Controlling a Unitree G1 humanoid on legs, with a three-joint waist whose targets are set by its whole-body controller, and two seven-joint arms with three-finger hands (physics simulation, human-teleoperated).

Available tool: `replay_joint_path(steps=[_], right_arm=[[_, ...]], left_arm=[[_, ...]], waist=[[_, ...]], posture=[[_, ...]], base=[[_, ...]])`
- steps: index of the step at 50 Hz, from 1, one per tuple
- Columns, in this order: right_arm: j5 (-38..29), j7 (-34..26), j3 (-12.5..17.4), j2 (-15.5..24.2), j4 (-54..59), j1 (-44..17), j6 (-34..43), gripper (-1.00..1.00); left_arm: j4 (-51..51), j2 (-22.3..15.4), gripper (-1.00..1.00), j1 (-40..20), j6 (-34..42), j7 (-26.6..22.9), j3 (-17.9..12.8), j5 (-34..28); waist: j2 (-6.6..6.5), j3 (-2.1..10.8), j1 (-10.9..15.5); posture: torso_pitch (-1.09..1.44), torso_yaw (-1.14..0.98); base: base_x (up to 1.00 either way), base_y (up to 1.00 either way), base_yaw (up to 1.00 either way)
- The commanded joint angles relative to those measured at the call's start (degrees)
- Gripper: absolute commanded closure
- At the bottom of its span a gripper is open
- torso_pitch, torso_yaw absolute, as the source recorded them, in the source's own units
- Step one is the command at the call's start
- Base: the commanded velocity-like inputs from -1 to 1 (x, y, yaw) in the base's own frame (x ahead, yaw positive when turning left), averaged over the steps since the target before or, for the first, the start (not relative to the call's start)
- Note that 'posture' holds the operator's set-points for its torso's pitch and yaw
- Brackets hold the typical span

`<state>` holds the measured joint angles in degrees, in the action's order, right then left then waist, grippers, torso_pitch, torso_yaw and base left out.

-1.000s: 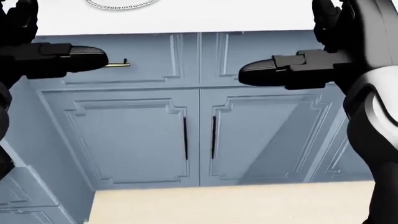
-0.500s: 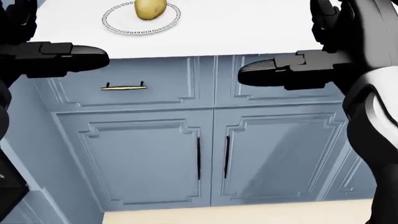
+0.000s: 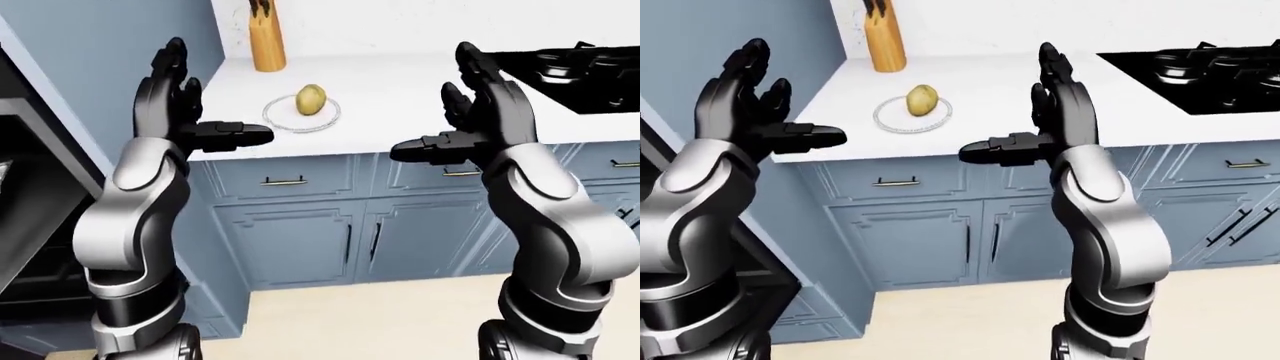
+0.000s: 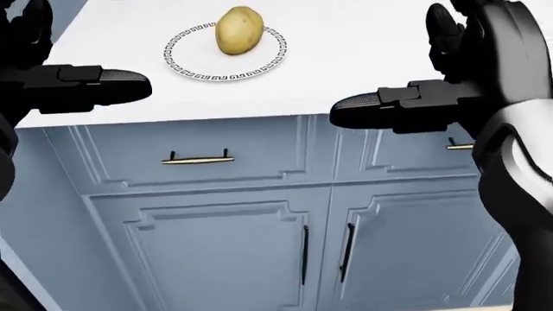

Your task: Place the potato on the top rack of the oven.

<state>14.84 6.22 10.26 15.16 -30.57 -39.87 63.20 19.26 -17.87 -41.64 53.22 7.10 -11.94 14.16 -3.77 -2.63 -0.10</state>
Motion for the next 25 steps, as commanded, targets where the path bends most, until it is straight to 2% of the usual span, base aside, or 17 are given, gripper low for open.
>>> replay_joint_path(steps=[1,10,12,13,14,16,17,19,22,25], right_arm=[[-0.6,0.3,1.1,0.8,-1.7,-2.0,-2.5,-1.00],[0.2,0.9,1.2,0.3,-1.4,-2.1,-2.9,-1.00],[0.2,1.0,1.0,0.3,-1.4,-2.0,-3.0,-1.00],[0.3,1.0,1.0,0.3,-1.4,-2.1,-3.0,-1.00],[0.2,0.9,0.8,0.3,-1.2,-1.9,-3.3,-1.00],[0.1,0.9,0.6,0.3,-1.0,-1.9,-3.5,-1.00],[0.1,0.9,0.6,0.2,-1.1,-2.0,-3.4,-1.00],[0.2,0.9,0.6,0.2,-1.3,-2.0,-3.1,-1.00],[0.1,0.9,0.6,0.3,-1.3,-2.0,-3.2,-1.00],[0.1,0.8,0.6,0.3,-1.3,-1.9,-3.3,-1.00]], left_arm=[[2.3,-0.5,-1.00,-2.4,-1.8,-0.1,-0.2,0.3],[1.8,-0.4,-1.00,-2.5,-2.1,0.0,-0.1,0.5],[1.4,-0.4,-1.00,-2.2,-2.8,-0.1,-0.1,0.4],[1.4,-0.4,-1.00,-2.2,-2.7,-0.1,-0.1,0.4],[1.4,-0.4,-1.00,-2.4,-2.6,-0.1,-0.1,0.4],[1.2,-0.3,-1.00,-2.2,-2.9,-0.1,0.0,0.4],[1.2,-0.3,-1.00,-2.1,-3.0,-0.1,0.1,0.4],[1.6,-0.4,-1.00,-2.4,-2.4,-0.1,-0.1,0.5],[1.3,-0.4,-1.00,-2.1,-3.0,-0.2,0.0,0.4],[1.4,-0.4,-1.00,-2.2,-2.8,-0.1,0.0,0.4]], waist=[[-0.11,1.58,-0.2],[4.04,2.08,0.9],[5.70,2.32,1.2],[7.07,2.70,1.3],[5.16,2.48,1.1],[6.92,1.35,1.0],[6.81,1.69,0.6],[6.15,2.04,0.4],[4.78,1.34,0.2],[2.53,1.29,-0.2]], posture=[[0.00,0.00],[0.00,0.00],[0.00,0.00],[0.00,0.00],[0.00,0.00],[0.00,0.00],[0.00,0.00],[0.00,0.00],[0.00,0.00],[0.00,0.00]], base=[[0.21,0.00,0.00],[0.18,0.00,0.00],[0.15,0.00,0.00],[0.15,0.00,0.00],[0.16,0.00,0.00],[0.14,0.00,0.00],[0.16,0.00,0.00],[0.14,0.00,0.00],[0.15,0.00,0.00],[0.15,0.00,0.00]])
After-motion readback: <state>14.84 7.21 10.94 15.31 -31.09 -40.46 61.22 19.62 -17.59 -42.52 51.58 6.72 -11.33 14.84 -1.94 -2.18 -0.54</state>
